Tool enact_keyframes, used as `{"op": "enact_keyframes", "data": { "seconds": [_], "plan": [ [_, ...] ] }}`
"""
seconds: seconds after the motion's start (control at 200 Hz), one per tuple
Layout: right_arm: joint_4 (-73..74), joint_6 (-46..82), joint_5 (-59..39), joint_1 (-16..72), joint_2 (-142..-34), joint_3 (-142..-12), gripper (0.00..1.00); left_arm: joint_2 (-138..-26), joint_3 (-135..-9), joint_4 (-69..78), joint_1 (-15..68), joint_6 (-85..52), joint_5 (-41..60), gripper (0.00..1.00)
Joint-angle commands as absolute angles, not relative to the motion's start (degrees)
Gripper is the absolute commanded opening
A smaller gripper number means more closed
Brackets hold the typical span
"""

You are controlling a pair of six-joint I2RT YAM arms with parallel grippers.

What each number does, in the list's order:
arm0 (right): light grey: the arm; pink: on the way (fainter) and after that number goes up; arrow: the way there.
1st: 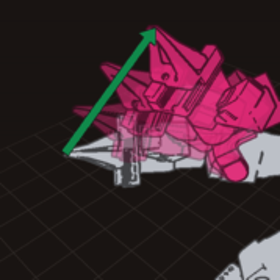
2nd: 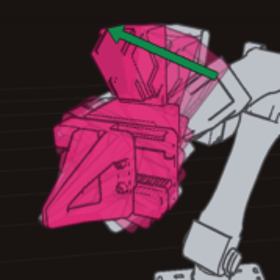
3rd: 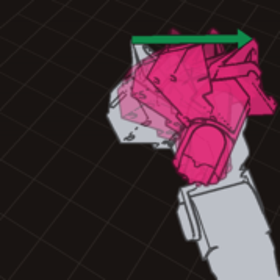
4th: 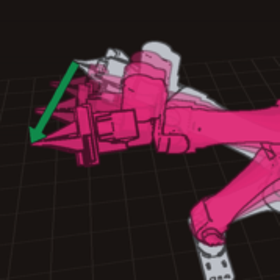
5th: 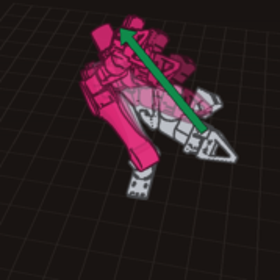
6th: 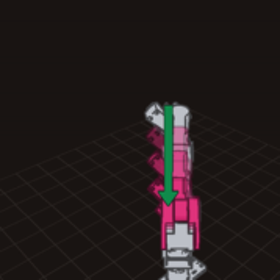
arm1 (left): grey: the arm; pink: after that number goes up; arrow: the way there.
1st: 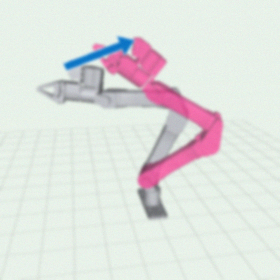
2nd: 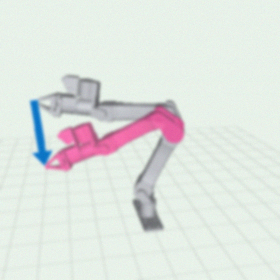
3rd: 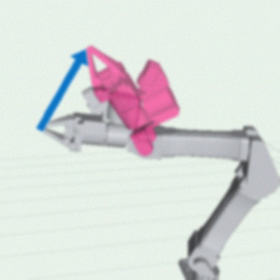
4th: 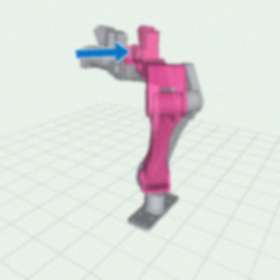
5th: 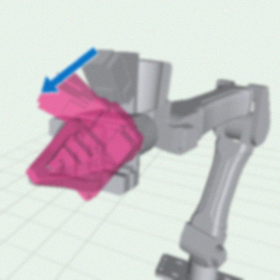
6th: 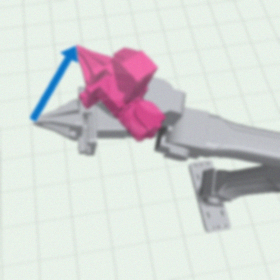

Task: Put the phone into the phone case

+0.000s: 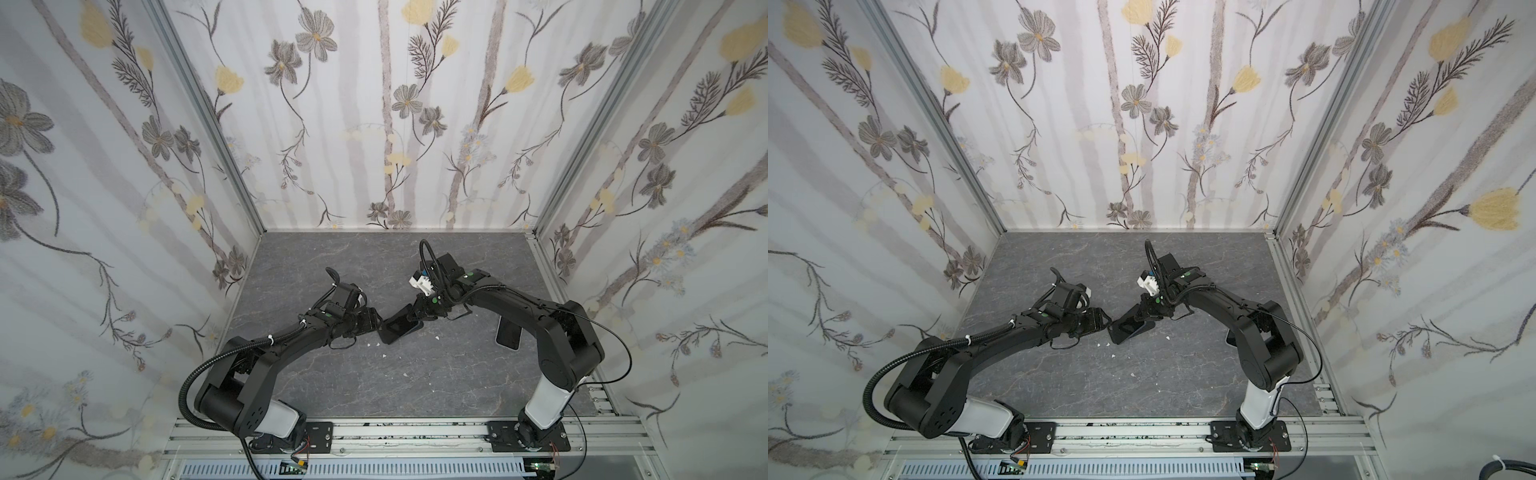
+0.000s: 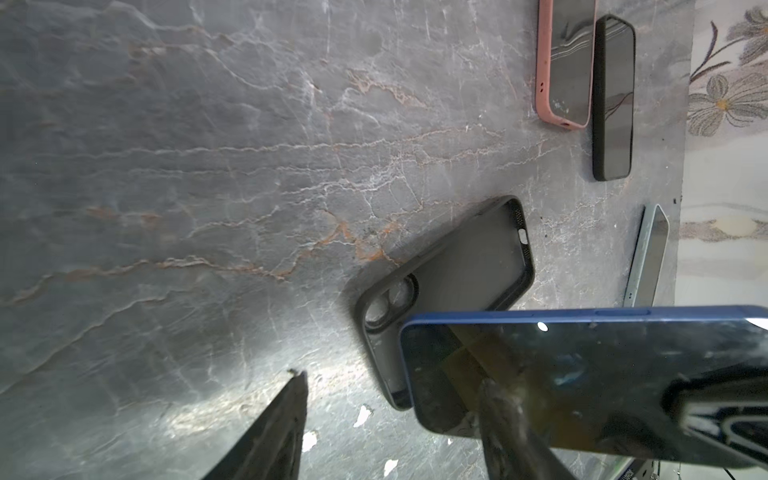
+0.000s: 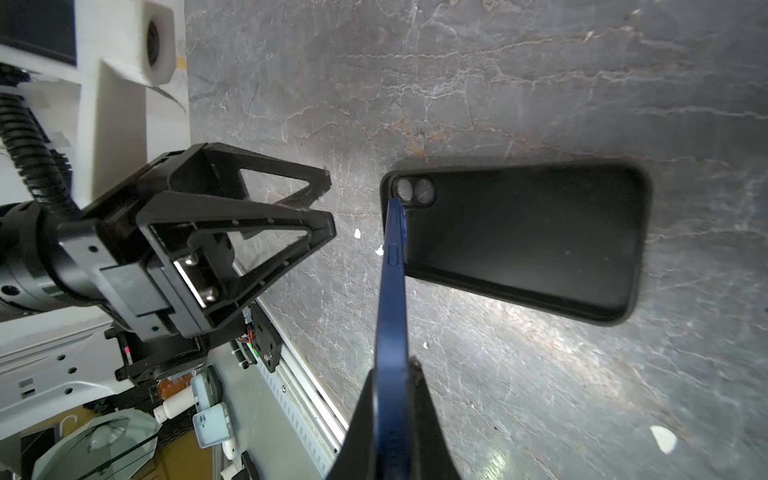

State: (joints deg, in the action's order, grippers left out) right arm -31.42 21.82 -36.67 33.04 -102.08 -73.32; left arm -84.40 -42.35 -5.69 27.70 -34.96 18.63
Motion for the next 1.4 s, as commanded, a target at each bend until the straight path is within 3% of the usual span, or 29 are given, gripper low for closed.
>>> {"op": "enact_keyframes", "data": {
  "seconds": [0.0,1.399],
  "plan": [
    [-30.32,20.84,-38.01,33.08,-103.26,-73.92,0.0,-85.56,-43.24,-3.63,27.88,-35.96,20.04,0.64],
    [-26.89,21.52,-42.3,29.95,-107.06,-70.93,0.0,-90.78,-42.76,2.17,29.95,-36.82,22.84,0.55]
  ]
}}
